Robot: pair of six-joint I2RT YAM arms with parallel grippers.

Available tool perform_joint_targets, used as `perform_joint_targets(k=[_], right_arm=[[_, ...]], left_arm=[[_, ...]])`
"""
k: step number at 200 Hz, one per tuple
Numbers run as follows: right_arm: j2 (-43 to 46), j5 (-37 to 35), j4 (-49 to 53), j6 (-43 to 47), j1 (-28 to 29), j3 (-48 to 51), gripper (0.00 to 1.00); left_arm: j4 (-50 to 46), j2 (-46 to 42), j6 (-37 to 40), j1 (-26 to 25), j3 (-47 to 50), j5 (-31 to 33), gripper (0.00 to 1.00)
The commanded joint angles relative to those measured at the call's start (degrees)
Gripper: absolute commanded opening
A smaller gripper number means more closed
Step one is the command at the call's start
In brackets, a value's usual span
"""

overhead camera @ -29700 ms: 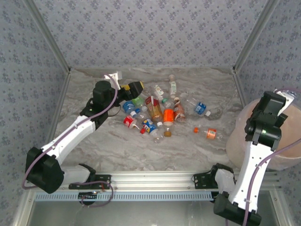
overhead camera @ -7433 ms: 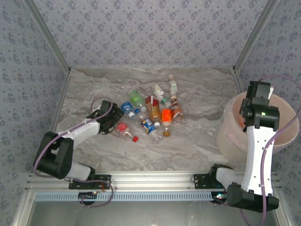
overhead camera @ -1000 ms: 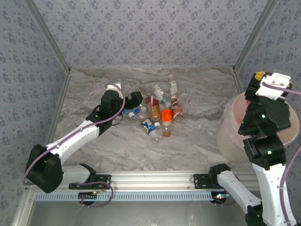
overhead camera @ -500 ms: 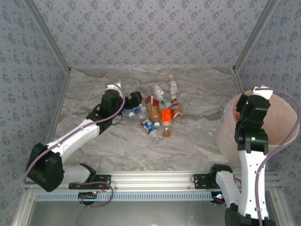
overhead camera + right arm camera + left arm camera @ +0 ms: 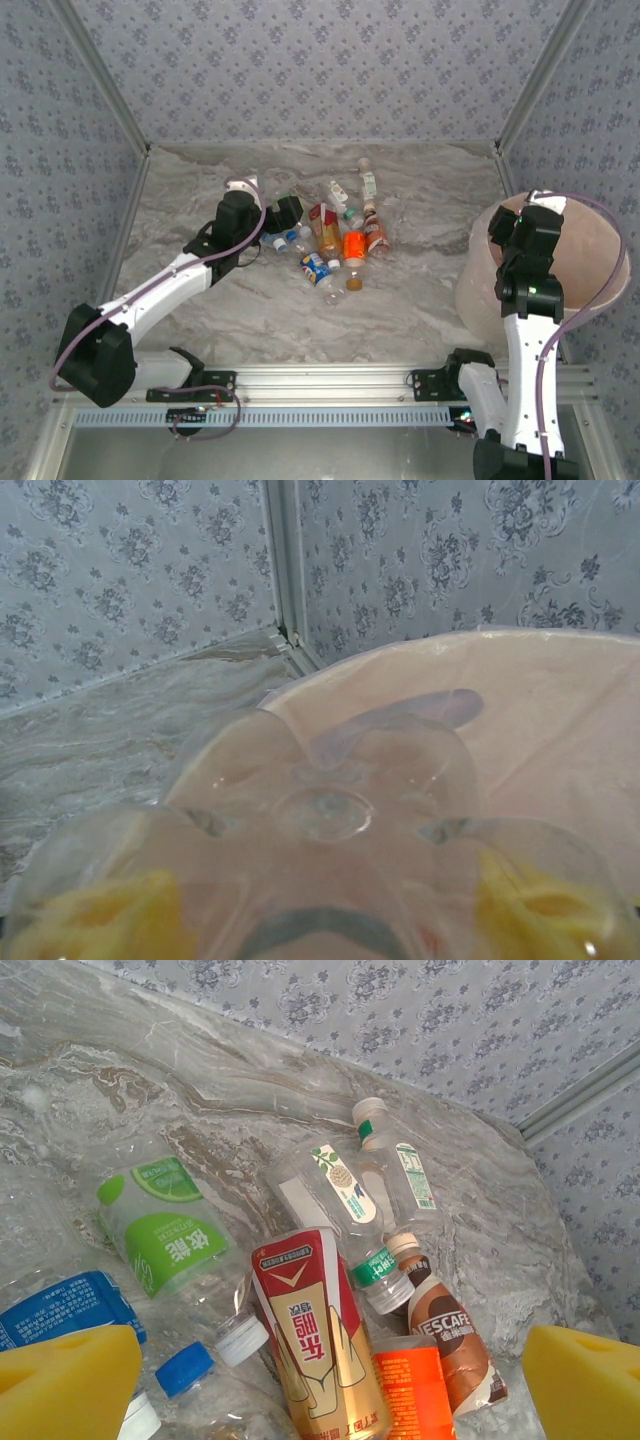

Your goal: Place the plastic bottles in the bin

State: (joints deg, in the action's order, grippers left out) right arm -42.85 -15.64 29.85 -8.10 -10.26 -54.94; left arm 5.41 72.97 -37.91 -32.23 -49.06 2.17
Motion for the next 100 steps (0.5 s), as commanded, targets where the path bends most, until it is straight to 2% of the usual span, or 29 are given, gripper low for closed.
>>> perform_joint_targets(k=[1, 100], right_arm=[[0.20, 2.67, 0.71, -3.55, -0.20, -0.55, 0.68], [0.83, 4.41, 3.57, -4.90, -0.21, -8.09, 0.88]], left_arm=[[-0.67, 0.15, -0.58, 0.55, -1.12, -0.97, 0.98], [-0.93, 1.07, -1.22, 1.15, -1.39, -0.90, 0.98]])
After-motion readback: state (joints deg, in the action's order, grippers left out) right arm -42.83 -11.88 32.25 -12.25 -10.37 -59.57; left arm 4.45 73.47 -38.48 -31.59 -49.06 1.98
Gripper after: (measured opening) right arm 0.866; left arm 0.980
